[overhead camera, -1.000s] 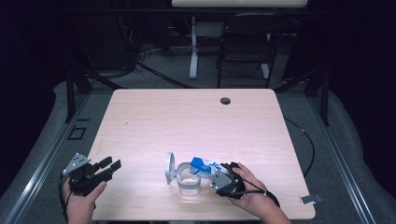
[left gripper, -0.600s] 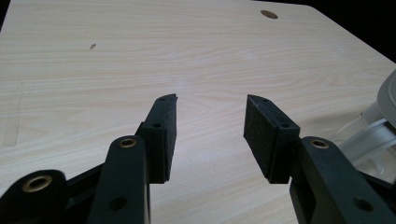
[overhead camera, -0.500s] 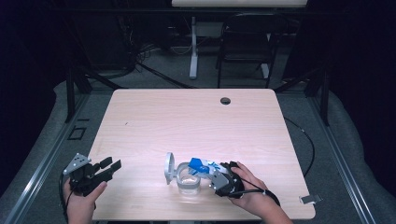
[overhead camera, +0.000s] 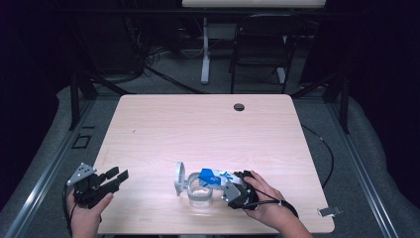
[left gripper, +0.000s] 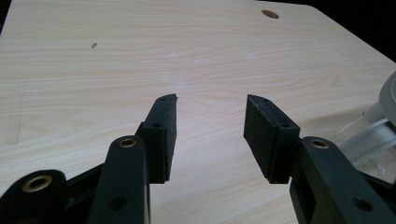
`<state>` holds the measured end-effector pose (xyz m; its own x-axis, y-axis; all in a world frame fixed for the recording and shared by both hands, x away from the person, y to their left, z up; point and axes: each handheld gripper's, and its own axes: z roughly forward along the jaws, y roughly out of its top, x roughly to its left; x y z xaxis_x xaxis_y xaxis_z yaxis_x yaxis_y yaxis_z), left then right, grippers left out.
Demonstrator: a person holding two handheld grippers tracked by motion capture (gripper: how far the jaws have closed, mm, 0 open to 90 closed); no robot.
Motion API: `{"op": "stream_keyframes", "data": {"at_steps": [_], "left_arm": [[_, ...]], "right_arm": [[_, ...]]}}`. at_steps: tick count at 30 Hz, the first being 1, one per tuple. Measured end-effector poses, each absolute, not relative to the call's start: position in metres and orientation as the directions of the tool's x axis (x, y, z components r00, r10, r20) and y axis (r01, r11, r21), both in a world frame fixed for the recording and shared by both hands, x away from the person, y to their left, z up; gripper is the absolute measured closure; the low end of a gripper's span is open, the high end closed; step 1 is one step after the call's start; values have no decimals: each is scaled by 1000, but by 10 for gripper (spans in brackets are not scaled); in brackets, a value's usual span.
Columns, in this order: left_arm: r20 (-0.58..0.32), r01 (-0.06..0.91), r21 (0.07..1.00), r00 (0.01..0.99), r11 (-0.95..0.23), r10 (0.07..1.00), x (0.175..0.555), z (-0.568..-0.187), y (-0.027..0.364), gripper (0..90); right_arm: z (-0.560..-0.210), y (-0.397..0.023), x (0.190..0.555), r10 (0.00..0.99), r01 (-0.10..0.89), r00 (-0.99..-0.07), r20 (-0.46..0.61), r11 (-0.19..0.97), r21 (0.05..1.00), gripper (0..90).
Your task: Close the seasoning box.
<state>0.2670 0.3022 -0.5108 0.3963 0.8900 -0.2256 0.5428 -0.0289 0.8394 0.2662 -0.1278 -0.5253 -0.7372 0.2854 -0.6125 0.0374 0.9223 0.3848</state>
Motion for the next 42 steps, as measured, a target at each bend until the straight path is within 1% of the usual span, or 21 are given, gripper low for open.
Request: {"op": "stream_keyframes", "data": {"at_steps": [17, 42], "left_arm": [[-225, 549, 836, 395, -33, 891, 268, -513, 301, 547], [-231, 553, 833, 386, -23, 893, 269, -516, 304, 546]], "right_arm": [[-522, -128, 266, 251, 34, -732, -633, 942, 334, 422], [-518, -126, 267, 208, 19, -728, -654, 958, 285, 425]]}}
